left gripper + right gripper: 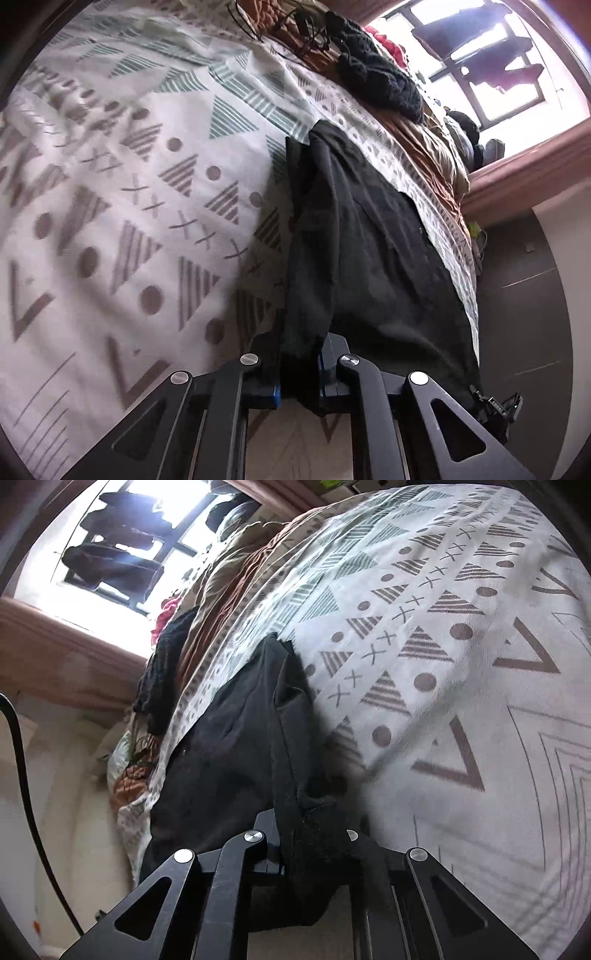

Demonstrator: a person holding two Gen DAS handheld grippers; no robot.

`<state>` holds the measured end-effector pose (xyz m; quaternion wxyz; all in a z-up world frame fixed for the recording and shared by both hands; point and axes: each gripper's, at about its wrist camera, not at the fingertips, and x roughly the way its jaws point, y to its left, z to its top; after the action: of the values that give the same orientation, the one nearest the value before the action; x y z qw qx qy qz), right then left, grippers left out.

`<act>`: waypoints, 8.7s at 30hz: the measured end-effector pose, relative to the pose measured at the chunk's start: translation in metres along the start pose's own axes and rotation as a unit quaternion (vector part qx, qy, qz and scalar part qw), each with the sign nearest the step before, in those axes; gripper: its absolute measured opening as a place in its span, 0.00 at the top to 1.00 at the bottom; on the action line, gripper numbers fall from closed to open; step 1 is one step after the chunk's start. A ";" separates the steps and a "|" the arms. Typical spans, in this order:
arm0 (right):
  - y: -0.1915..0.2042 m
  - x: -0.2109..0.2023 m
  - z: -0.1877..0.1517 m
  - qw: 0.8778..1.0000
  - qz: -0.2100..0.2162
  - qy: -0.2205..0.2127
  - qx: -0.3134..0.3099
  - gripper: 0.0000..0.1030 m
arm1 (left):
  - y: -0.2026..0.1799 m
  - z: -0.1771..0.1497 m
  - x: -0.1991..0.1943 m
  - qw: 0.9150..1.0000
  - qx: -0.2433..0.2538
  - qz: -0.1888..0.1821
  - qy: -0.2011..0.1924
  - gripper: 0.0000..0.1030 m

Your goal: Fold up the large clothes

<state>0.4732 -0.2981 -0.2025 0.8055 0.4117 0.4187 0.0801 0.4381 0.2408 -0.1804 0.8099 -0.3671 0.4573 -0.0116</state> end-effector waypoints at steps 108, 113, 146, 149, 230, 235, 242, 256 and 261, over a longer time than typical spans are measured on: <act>0.235 0.165 -0.210 0.905 -0.202 0.141 -0.347 0.56 | 0.117 -0.138 -0.095 0.978 -0.206 -0.017 -0.011 0.60; 0.243 0.184 -0.193 0.902 -0.212 0.136 -0.350 0.56 | 0.113 -0.136 -0.094 0.980 -0.200 -0.009 -0.023 0.67; 0.184 0.016 -0.264 0.930 -0.038 0.187 -0.315 0.60 | -0.032 -0.122 -0.162 0.989 -0.034 -0.124 -0.077 0.86; 0.172 0.011 -0.272 0.930 -0.042 0.182 -0.317 0.60 | -0.050 -0.118 -0.163 0.988 -0.021 -0.131 -0.079 0.86; -0.002 -0.104 -0.122 0.992 -0.016 0.036 -0.116 0.80 | -0.147 -0.208 0.030 0.977 0.158 0.025 0.142 0.37; -0.013 -0.110 -0.131 0.993 -0.006 0.034 -0.115 0.92 | -0.144 -0.228 0.035 0.974 0.163 0.026 0.155 0.37; -0.051 -0.104 -0.145 0.996 -0.029 0.044 -0.074 0.96 | -0.152 -0.249 0.034 0.969 0.188 0.027 0.160 0.54; -0.047 -0.101 -0.131 0.995 -0.040 0.053 -0.078 0.41 | -0.151 -0.238 0.049 0.971 0.186 0.038 0.142 0.51; -0.050 -0.077 -0.135 0.992 -0.046 0.085 -0.077 0.38 | -0.163 -0.242 0.050 0.967 0.212 0.051 0.130 0.62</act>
<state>0.3134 -0.2868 -0.2342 0.7991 0.3207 0.4965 0.1099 0.3377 -0.0380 -0.1941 0.8027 -0.1580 0.5636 -0.1142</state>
